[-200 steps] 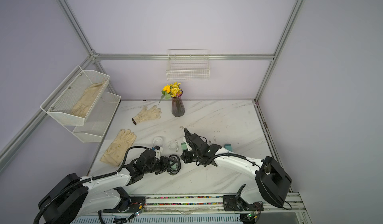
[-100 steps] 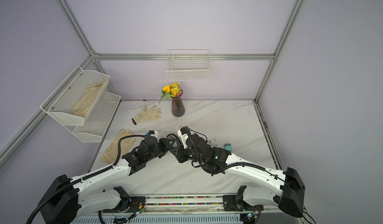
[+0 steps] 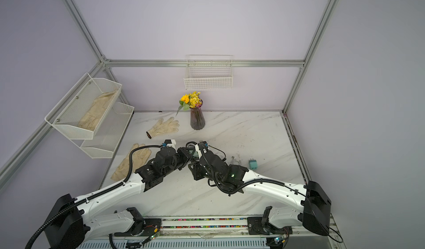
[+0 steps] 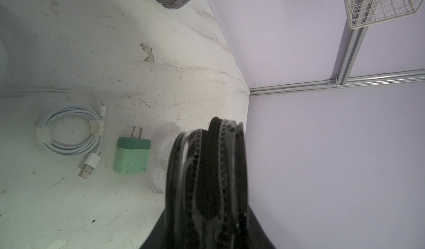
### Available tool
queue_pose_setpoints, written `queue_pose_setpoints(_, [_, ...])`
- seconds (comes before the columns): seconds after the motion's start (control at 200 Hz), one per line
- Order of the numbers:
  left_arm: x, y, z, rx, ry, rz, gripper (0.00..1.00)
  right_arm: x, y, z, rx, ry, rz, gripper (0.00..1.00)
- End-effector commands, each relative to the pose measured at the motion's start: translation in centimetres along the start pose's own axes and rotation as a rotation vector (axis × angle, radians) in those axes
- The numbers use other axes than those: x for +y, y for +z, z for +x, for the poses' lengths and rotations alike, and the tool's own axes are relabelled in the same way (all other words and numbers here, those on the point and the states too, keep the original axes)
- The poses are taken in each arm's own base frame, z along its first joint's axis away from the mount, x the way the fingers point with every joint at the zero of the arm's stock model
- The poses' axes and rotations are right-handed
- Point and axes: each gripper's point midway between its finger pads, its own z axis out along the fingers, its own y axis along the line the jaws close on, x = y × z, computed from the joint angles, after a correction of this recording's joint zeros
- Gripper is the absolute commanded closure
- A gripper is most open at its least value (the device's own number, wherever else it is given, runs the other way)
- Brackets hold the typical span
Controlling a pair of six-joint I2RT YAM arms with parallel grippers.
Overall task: Pack away charging kits
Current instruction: Zip the zipper on the storage bag.
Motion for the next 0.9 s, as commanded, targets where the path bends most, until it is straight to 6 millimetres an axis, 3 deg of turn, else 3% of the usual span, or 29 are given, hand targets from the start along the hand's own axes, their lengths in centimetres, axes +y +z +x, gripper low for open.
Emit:
queue_pose_setpoints(0.0, [-5.7,-1.0,-1.5,-0.038,-0.024,0.130,0.74,0.8,0.0,-1.7,-0.063,0.034,-0.004,0.67])
queue_pose_setpoints(0.385, [-5.8,-1.3,-1.2,-0.032,-0.023,0.141,0.74,-0.6,0.8,-3.4,-0.101,0.055,0.069,0.68])
queue_pose_setpoints(0.52, [-6.0,-1.4,-1.2,-0.033,-0.020,0.147,0.74,-1.6,1.7,-2.9,-0.078,0.070,0.080,0.68])
queue_pose_setpoints(0.89, [-6.7,-1.3,-0.9,-0.018,-0.020,0.175,0.74,-1.5,2.4,-3.7,-0.104,0.075,0.044,0.67])
